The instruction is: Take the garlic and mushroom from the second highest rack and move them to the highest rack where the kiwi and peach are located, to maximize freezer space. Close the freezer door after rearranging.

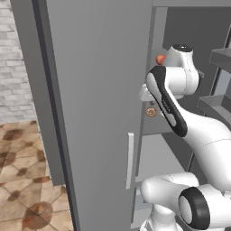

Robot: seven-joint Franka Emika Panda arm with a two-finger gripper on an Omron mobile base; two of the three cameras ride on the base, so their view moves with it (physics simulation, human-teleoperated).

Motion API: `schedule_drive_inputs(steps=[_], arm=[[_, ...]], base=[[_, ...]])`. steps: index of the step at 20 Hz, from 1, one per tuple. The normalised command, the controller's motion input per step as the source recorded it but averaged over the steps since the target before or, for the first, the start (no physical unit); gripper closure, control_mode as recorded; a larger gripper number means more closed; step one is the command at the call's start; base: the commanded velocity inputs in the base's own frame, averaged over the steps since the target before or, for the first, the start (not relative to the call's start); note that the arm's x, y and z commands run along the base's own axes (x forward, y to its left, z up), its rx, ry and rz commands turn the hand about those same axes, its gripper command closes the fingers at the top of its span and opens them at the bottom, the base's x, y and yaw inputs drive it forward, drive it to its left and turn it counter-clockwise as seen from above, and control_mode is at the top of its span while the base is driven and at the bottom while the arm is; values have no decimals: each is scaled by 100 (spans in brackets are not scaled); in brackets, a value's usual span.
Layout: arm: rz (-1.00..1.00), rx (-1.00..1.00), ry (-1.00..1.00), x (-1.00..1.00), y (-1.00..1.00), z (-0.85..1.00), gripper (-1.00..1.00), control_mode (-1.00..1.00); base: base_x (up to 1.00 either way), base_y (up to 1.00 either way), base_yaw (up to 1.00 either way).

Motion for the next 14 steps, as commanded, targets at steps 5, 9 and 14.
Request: schedule_drive_inputs(steps=[5,9,14], arm=[[0,0,0,0,-16,-21,-100,-100],[4,0,0,-2,-46,-25,-100,-100],[6,-2,-3,-4,-41,-19,-100,-100]], base=[[0,0,0],[0,0,0],[0,0,0]])
